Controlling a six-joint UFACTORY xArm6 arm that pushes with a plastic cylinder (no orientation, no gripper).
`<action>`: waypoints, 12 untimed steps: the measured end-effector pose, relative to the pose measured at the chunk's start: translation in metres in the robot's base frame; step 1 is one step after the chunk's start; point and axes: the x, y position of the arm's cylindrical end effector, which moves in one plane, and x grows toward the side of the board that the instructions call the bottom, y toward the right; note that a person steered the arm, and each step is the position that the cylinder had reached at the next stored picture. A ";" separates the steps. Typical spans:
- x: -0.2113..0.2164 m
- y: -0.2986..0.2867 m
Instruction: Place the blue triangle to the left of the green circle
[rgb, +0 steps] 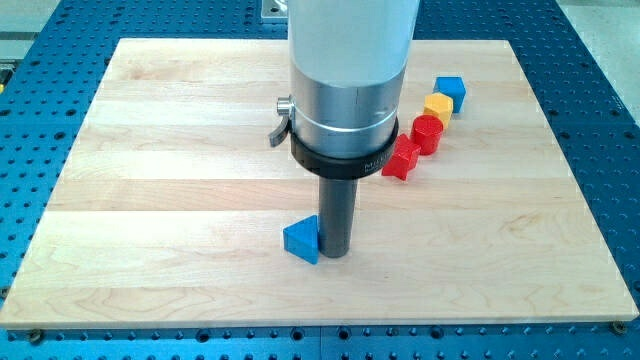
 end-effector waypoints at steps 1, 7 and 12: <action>0.021 0.011; -0.050 -0.096; -0.028 -0.037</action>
